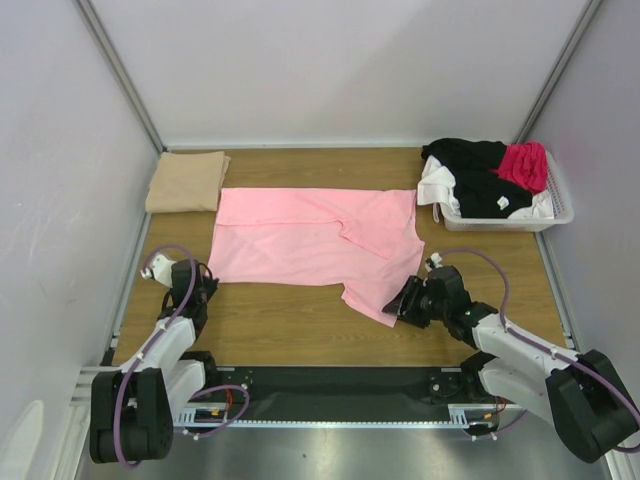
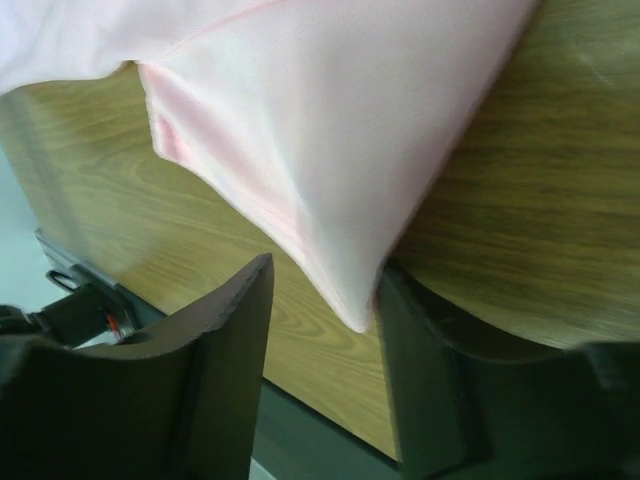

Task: Fold and stack the t-shirts
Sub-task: Fold the tshirt

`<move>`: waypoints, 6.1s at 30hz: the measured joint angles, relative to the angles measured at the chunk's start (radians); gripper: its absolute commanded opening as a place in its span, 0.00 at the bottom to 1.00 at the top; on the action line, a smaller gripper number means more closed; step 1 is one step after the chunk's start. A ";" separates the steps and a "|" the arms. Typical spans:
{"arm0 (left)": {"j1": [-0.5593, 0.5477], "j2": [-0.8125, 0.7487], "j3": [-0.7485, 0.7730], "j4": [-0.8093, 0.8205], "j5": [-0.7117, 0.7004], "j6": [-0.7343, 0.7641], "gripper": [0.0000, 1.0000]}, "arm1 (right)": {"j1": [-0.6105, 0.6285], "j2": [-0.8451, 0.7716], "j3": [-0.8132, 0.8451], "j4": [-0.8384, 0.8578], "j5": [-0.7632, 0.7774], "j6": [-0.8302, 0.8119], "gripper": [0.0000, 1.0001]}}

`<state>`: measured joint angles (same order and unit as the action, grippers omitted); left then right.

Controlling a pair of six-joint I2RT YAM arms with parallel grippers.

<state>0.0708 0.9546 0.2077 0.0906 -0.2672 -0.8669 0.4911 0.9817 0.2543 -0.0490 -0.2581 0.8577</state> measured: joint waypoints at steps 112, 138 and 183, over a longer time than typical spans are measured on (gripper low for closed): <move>-0.105 0.922 1.143 -0.760 -0.286 -0.112 0.00 | -0.400 0.934 1.158 -0.627 -0.255 -0.299 0.00; -0.110 0.929 1.164 -0.692 -0.291 -0.079 0.82 | -0.402 1.086 1.349 -0.638 -0.274 -0.359 0.00; -0.488 0.864 1.046 -0.032 0.394 0.387 1.00 | -0.304 0.906 1.129 -0.336 -0.191 -0.095 0.89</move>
<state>-0.4168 1.8191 1.2541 0.0582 0.1265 -0.4801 0.1867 1.8881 1.3830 -0.3855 -0.4492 0.7624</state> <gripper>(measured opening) 0.996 0.893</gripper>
